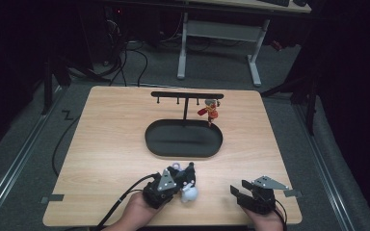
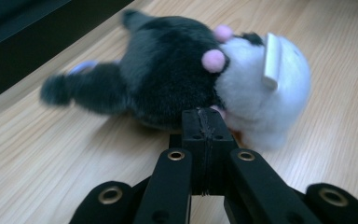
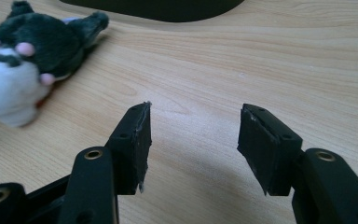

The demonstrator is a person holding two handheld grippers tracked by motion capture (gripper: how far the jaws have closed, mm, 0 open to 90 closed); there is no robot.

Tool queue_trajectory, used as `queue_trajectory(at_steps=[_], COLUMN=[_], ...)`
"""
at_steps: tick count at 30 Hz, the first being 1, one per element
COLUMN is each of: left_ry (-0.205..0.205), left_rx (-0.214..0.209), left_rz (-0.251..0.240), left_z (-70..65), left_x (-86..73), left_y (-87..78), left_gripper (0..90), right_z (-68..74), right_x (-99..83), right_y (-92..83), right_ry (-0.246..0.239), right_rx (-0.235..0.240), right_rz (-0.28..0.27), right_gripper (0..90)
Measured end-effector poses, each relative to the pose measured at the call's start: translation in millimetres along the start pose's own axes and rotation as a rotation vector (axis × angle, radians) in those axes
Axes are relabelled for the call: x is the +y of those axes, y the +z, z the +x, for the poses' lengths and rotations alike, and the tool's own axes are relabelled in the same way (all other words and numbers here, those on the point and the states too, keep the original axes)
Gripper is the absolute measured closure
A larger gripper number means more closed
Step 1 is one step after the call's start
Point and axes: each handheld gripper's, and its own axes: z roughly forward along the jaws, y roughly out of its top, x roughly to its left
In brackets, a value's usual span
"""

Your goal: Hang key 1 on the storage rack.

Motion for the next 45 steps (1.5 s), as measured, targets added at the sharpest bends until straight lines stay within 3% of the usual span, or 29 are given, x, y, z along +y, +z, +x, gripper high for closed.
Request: queue_trajectory(at_steps=[5, 9, 11, 12, 13, 14, 16, 19, 23, 25, 27, 29, 34, 39, 41, 42, 43, 44, 45], left_ry=[0.032, 0.042, 0.034, 0.012, -0.013, -0.013, -0.061, -0.061, -0.057, -0.028, -0.023, -0.005, 0.021, 0.014, 0.002, -0.009, -0.009, -0.012, -0.012], left_rx=[-0.014, -0.005, 0.010, 0.045, 0.058, 0.058, 0.089, 0.089, 0.076, 0.060, 0.049, 0.032, 0.027, 0.043, 0.052, 0.051, 0.051, 0.061, 0.061], left_rz=[0.016, 0.013, 0.011, 0.016, 0.017, 0.017, 0.010, 0.012, 0.012, 0.030, 0.031, 0.033, 0.034, 0.047, 0.041, 0.017, 0.017, -0.009, -0.009], left_z=[-14.2, -17.4, -13.7, -2.5, 5.4, 5.4, 21.5, 23.3, 20.8, 11.3, 7.8, -2.0, -10.7, -3.6, 1.5, 7.2, 7.2, 16.0, 16.0], left_x=[22.6, 23.3, 16.0, 7.5, 4.0, 4.0, -0.5, 1.5, 11.5, 22.2, 26.5, 40.8, 52.8, 40.2, 33.1, 24.4, 24.4, 13.1, 13.1], left_y=[26.0, 26.0, 20.2, 13.4, 9.6, 9.6, 0.4, 1.0, 12.6, 27.1, 32.5, 46.4, 57.6, 53.0, 45.0, 31.8, 31.8, 15.5, 15.5], left_gripper=[89.8, 87.8, 87.7, 87.8, 88.2, 88.4, 88.4, 88.4, 88.4, 88.5, 88.7, 88.7, 87.8, 82.8, 79.8, 78.5, 78.1, 78.1, 78.1], right_z=[-2.7, -3.7, -3.8, -4.2, -4.5, -4.5, -4.2, -3.6, -3.4, -5.4, -6.3, -9.2, -10.8, -11.8, -12.5, -12.3, -12.3, -12.0, -12.0], right_x=[-1.1, -1.2, -1.7, -2.3, -2.4, -2.4, -2.1, -1.7, -0.4, -1.1, -1.7, -3.0, -4.0, -5.0, -4.7, -4.6, -4.6, -4.7, -4.7], right_y=[-0.4, -1.9, -2.2, -2.4, -2.3, -2.3, -1.5, -0.6, -0.1, 0.6, 1.0, 1.3, -0.5, -0.5, 0.4, 0.1, 0.1, 0.0, 0.0], right_ry=[0.003, 0.004, 0.006, 0.004, 0.002, 0.002, 0.006, 0.003, 0.002, 0.008, 0.012, 0.024, 0.020, 0.021, 0.029, 0.026, 0.026, 0.017, 0.017], right_rx=[-0.006, -0.005, -0.002, -0.001, -0.001, -0.001, 0.001, 0.000, -0.003, -0.006, -0.006, -0.010, -0.011, -0.010, -0.006, -0.008, -0.008, -0.013, -0.013], right_rz=[0.001, -0.002, -0.004, -0.006, -0.006, -0.006, -0.002, 0.000, 0.001, -0.001, 0.002, 0.007, 0.004, 0.003, 0.007, 0.005, 0.005, 0.003, 0.003], right_gripper=[44.3, 44.3, 44.3, 44.3, 44.4, 44.4, 44.4, 44.4, 44.4, 44.5, 44.5, 44.7, 44.7, 44.9, 46.6, 46.7, 46.7, 47.2, 47.2])
